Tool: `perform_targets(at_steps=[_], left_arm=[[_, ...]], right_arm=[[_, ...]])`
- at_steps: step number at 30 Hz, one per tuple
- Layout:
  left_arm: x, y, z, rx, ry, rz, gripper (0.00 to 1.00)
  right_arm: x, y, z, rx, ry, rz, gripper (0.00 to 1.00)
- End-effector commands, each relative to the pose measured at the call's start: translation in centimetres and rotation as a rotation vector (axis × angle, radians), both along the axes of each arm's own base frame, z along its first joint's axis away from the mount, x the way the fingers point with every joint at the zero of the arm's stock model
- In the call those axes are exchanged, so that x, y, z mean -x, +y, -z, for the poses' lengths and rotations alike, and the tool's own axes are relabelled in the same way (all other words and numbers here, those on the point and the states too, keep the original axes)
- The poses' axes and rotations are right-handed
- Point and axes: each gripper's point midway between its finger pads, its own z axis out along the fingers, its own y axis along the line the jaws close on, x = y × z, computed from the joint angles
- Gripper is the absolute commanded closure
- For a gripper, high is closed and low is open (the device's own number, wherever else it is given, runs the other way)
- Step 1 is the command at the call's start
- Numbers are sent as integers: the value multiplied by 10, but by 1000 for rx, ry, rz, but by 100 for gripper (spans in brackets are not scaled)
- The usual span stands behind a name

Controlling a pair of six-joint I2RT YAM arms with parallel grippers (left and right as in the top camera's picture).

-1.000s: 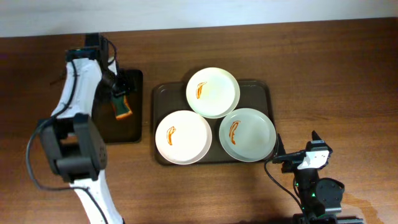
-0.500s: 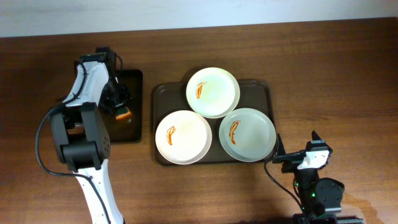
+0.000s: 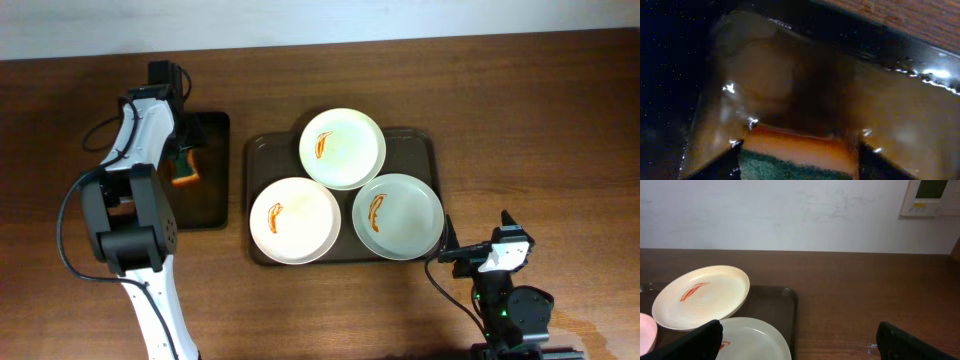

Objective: Clean dirty plates on tray and stack at the side
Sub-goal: 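Grasp the green-and-orange sponge with the left gripper and lift it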

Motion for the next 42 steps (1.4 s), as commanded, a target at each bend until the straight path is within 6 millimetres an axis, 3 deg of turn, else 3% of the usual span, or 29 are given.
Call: perform_targets(at_steps=[1,3,4,5,9,10,12,13,14,16,18,19,20,21,23,25,26,28,30,32,34,38,40,41,42], left_arm=[[6,2,9,-8,37,27,100],[11,1,9,-5,55,27,97],[20,-1,11,7,95,29,12],[26,-1,12,7,118,30,0],[70,-4,13,11,327,179,0],[75,-4,12,14,349,191,4],[82,-4,12,17,374,191,49],[82,-4,12,18,378,191,60],[81,-4,12,17,371,191,85],[76,-4,12,13,350,190,98],[72,-3,12,9,335,190,100],[68,-3,12,5,322,190,94],[69,-3,12,5,322,190,75],[68,-3,12,5,321,190,2],[62,-2,13,1,296,189,0],[57,-2,13,-2,274,189,9],[56,-2,13,-2,272,190,34],[57,-2,13,-2,273,189,65],[59,-2,13,-1,283,189,76],[61,-2,10,0,290,189,95],[53,-2,-10,-2,272,189,100],[26,-23,-94,109,136,210,100],[16,-31,-123,144,63,224,100],[13,-32,-127,151,47,228,100],[8,-38,-114,183,43,246,100]], right_arm=[[0,0,3,7,5,2,2],[0,0,3,7,5,2,1],[0,0,3,7,5,2,2],[0,0,3,7,5,2,2],[0,0,3,7,5,2,2],[0,0,3,7,5,2,2],[0,0,3,7,5,2,2],[0,0,3,7,5,2,2],[0,0,3,7,5,2,2],[0,0,3,7,5,2,2],[0,0,3,7,5,2,2],[0,0,3,7,5,2,2],[0,0,3,7,5,2,2],[0,0,3,7,5,2,2],[0,0,3,7,5,2,2],[0,0,3,7,5,2,2],[0,0,3,7,5,2,2],[0,0,3,7,5,2,2],[0,0,3,7,5,2,2],[0,0,3,7,5,2,2],[0,0,3,7,5,2,2],[0,0,3,7,5,2,2],[0,0,3,7,5,2,2],[0,0,3,7,5,2,2],[0,0,3,7,5,2,2]])
